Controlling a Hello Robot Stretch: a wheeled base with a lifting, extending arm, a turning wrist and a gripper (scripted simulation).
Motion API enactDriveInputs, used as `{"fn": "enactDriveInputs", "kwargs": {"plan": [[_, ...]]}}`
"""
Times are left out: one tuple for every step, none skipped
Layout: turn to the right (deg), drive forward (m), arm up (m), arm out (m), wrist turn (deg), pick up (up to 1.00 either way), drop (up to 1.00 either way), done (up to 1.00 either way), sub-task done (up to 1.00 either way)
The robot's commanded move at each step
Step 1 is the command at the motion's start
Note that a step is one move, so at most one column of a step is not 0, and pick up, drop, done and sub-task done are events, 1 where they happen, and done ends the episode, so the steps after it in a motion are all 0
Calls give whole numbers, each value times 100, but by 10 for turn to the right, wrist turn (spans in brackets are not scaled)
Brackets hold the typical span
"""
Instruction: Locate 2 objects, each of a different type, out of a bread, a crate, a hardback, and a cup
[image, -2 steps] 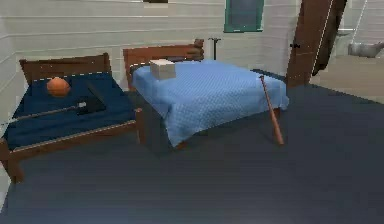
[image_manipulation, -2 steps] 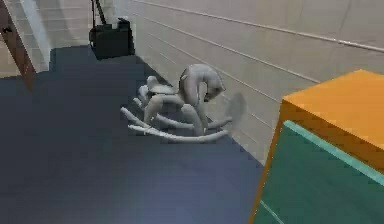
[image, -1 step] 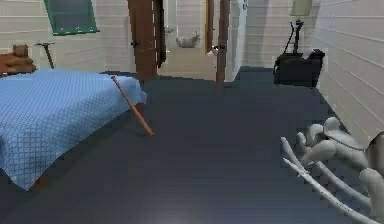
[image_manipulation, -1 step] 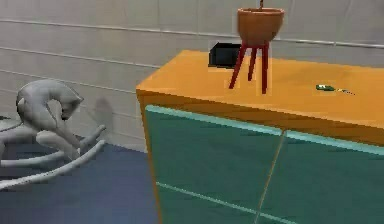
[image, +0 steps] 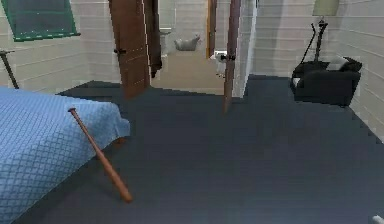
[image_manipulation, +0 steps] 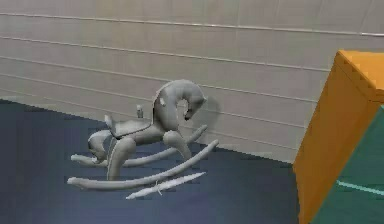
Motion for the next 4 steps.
{"fn": "enactDriveInputs", "kwargs": {"plan": [[90, 0, 0, 0, 0, 0, 0, 0, 0], [0, 10, 0, 0, 0, 0, 0, 0, 0], [-30, 0, 0, 0, 0, 0, 0, 0, 0], [0, 100, 0, 0, 0, 0, 0, 0, 0]]}}
